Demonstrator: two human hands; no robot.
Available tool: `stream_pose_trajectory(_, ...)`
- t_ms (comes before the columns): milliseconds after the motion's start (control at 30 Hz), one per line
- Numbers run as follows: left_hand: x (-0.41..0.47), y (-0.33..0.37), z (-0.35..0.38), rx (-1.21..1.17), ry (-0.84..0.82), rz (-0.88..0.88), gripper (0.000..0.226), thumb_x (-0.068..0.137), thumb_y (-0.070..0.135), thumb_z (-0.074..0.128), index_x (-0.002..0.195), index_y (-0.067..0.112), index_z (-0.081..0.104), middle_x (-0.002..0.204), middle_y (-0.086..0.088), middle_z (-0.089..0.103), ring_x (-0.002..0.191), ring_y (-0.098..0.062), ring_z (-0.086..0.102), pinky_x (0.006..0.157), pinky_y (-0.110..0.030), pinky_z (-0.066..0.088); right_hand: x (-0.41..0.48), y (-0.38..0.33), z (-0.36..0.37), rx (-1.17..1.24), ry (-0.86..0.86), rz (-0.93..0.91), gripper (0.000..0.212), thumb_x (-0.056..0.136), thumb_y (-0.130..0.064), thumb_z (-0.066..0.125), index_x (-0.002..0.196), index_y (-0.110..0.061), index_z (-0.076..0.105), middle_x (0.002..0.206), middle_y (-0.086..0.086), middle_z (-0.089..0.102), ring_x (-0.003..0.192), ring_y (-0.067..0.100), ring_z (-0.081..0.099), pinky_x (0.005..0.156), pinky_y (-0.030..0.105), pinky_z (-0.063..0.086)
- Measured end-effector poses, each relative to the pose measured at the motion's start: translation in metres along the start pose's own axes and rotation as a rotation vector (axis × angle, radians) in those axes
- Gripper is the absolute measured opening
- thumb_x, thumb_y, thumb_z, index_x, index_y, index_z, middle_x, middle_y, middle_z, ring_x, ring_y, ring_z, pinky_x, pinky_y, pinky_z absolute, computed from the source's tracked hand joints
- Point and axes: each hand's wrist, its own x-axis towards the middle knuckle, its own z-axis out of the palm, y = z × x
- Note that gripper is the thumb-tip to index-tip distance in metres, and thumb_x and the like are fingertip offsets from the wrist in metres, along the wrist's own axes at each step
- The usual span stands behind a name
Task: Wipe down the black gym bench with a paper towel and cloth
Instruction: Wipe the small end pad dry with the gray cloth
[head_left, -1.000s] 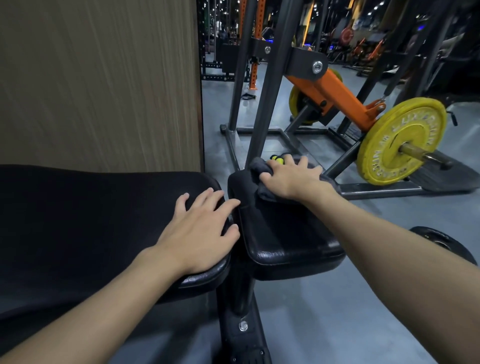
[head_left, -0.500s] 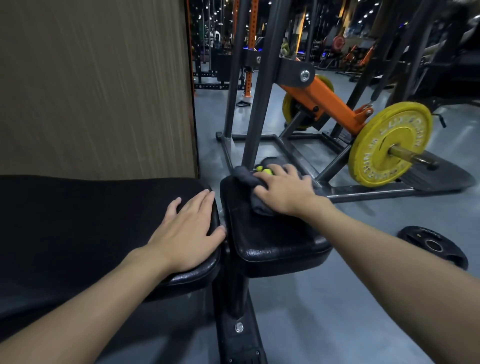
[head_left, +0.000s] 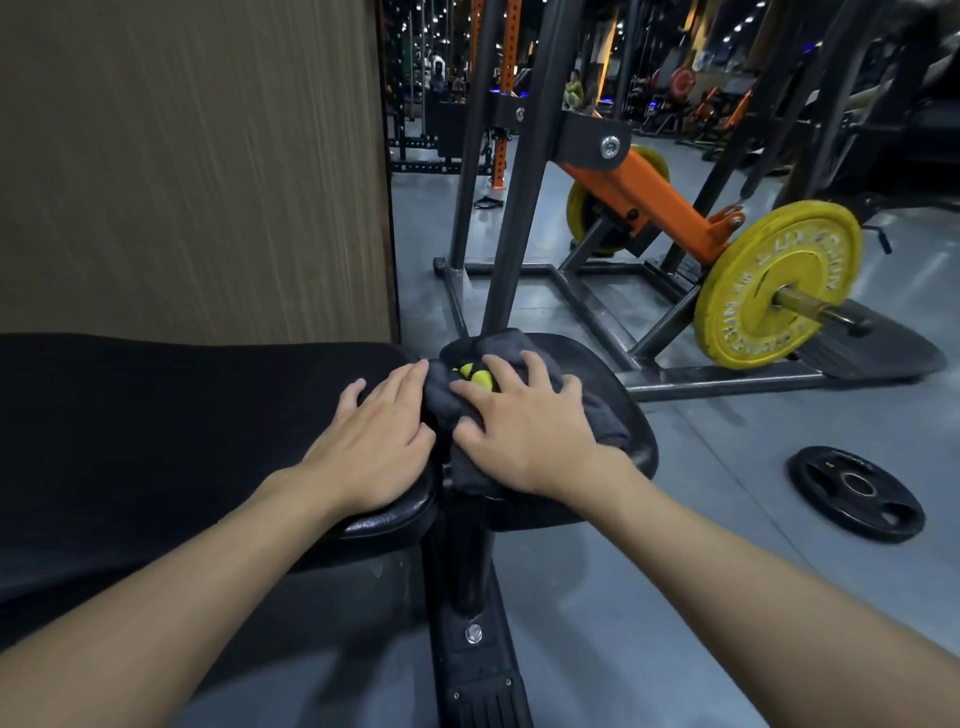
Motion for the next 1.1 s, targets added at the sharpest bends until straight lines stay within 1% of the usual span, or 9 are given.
stream_pose_trajectory(167,-0.002,0.001,-0.001,0.006,-0.008,-0.001,0.064,0.098,0.026,0.027,0.156,0.013,0.003,0.163,0.0,0.012,0.148,-0.008,0.011,0.122,-0.043,0.002,-0.008,0.059,-0.002,0.048,0.016,0.147,0.047,0.094,-0.054,0.035,0.141,-0.05,0.04,0.157,-0.011,0.029,0.145,0.026,0.019,0.108,0.06,0.027)
stream_pose_trajectory(367,0.001,0.0,0.001,0.014,-0.01,0.022,0.062,0.096,0.023,0.028,0.155,0.018,0.011,0.162,0.004,0.017,0.148,-0.007,0.01,0.121,-0.048,0.003,-0.016,0.072,-0.003,0.078,-0.007,0.396,0.046,0.093,-0.05,0.034,0.137,-0.044,0.045,0.154,-0.004,0.033,0.141,0.037,0.021,0.105,0.065,0.026)
stream_pose_trajectory(467,0.002,0.0,0.002,-0.002,-0.006,0.028,0.061,0.095,0.021,0.029,0.154,0.021,0.014,0.161,0.005,0.02,0.147,-0.008,0.013,0.12,-0.049,0.003,-0.031,0.035,-0.002,-0.011,0.086,0.351,0.046,0.089,-0.048,0.034,0.129,-0.039,0.055,0.15,0.0,0.042,0.141,0.038,0.024,0.103,0.064,0.025)
stream_pose_trajectory(633,0.001,-0.001,-0.001,-0.108,0.03,0.002,0.065,0.093,0.012,0.034,0.154,0.018,0.015,0.16,0.0,0.023,0.146,-0.012,0.021,0.121,-0.044,0.005,-0.072,-0.024,0.019,0.05,0.45,0.224,0.037,0.079,-0.04,0.051,0.108,-0.025,0.07,0.134,0.006,0.061,0.134,0.04,0.043,0.102,0.064,0.029)
stream_pose_trajectory(767,-0.001,-0.001,-0.004,-0.15,0.045,-0.008,0.063,0.092,0.01,0.037,0.152,0.021,0.021,0.157,0.002,0.031,0.143,-0.011,0.026,0.121,-0.039,0.006,-0.095,-0.008,0.048,-0.006,0.698,-0.012,0.037,0.076,-0.034,0.066,0.111,-0.023,0.072,0.133,0.007,0.063,0.132,0.041,0.049,0.102,0.065,0.033)
stream_pose_trajectory(867,-0.004,0.002,-0.003,-0.087,0.019,-0.001,0.056,0.096,0.026,0.037,0.151,0.028,0.024,0.156,0.005,0.033,0.145,-0.009,0.024,0.121,-0.039,0.005,-0.107,0.031,0.068,0.007,0.751,-0.068,0.041,0.074,-0.031,0.067,0.114,-0.021,0.072,0.134,0.013,0.062,0.131,0.046,0.048,0.101,0.064,0.034)
stream_pose_trajectory(967,-0.001,0.006,-0.002,-0.006,-0.023,0.011,0.055,0.097,0.047,0.037,0.149,0.031,0.027,0.157,0.008,0.03,0.148,-0.008,0.013,0.121,-0.044,0.003,-0.111,0.074,0.076,0.29,0.744,0.15,0.046,0.078,-0.027,0.057,0.123,-0.02,0.06,0.14,0.017,0.052,0.133,0.046,0.042,0.102,0.056,0.037)
stream_pose_trajectory(1033,0.002,0.007,-0.001,0.036,-0.055,0.019,0.058,0.096,0.055,0.036,0.149,0.032,0.029,0.158,0.012,0.027,0.149,-0.008,0.008,0.12,-0.046,0.002,-0.106,0.086,0.072,0.659,0.698,0.299,0.045,0.086,-0.03,0.046,0.129,-0.017,0.054,0.143,0.011,0.042,0.132,0.035,0.043,0.106,0.053,0.038)
stream_pose_trajectory(1100,0.003,0.008,0.0,0.058,-0.074,0.026,0.06,0.095,0.057,0.035,0.15,0.033,0.028,0.159,0.016,0.024,0.149,-0.007,0.005,0.12,-0.048,0.0,-0.098,0.088,0.065,0.858,0.645,0.357,0.049,0.089,-0.034,0.04,0.131,-0.013,0.054,0.14,0.006,0.04,0.128,0.024,0.044,0.11,0.042,0.035)
